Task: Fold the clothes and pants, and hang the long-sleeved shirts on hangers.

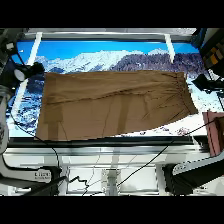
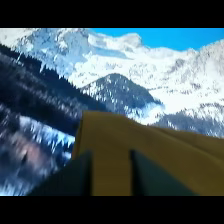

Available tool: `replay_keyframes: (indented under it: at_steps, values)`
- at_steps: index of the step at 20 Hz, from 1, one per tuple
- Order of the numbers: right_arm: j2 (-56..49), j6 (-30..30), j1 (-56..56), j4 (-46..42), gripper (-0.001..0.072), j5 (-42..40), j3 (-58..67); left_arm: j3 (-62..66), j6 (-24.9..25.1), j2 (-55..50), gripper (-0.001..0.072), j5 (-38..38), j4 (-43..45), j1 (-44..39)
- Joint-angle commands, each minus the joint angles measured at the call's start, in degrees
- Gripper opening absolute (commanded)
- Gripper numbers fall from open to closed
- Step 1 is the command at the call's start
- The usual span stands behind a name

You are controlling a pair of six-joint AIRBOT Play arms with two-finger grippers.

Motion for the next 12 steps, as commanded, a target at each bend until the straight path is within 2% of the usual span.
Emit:
replay_keyframes:
  at_steps: [1, 3, 6, 7, 8, 10, 12]
  values:
    - [5.29, 2.99, -2.78, -0.81, 0.0036, 8.35, 0.02, -0.02, 0.02, 9.88, 0.0050, -22.71, 0.70, 0.79]
    - [9.77, 5.01, -4.28, -6.23, 0.0035, 12.85, 0.00, -0.20, 0.04, 15.02, 0.0027, -33.05, 2.56, 1.84]
    - [16.44, 7.37, -4.66, -23.23, 0.0035, 19.30, -0.59, -5.86, -0.04, 21.92, 0.0025, -41.68, 3.54, 5.68]
    - [18.45, 9.77, -5.09, -26.40, 0.0035, 20.31, -2.34, -9.49, -0.22, 24.15, 0.0026, -43.01, 2.54, 7.41]
    - [20.37, 12.63, -5.95, -25.66, 0.0035, 20.33, -5.31, -13.84, -0.20, 26.69, 0.0026, -43.10, 0.79, 9.20]
    - [23.80, 12.37, -7.15, -25.99, 0.0035, 24.17, -11.72, -21.16, 0.66, 31.34, 0.0026, -42.36, 0.26, 11.17]
    - [28.09, 12.20, -8.44, -26.01, 0.0035, 24.63, -19.43, -26.38, 2.60, 34.84, 0.0026, -40.70, 2.82, 11.28]
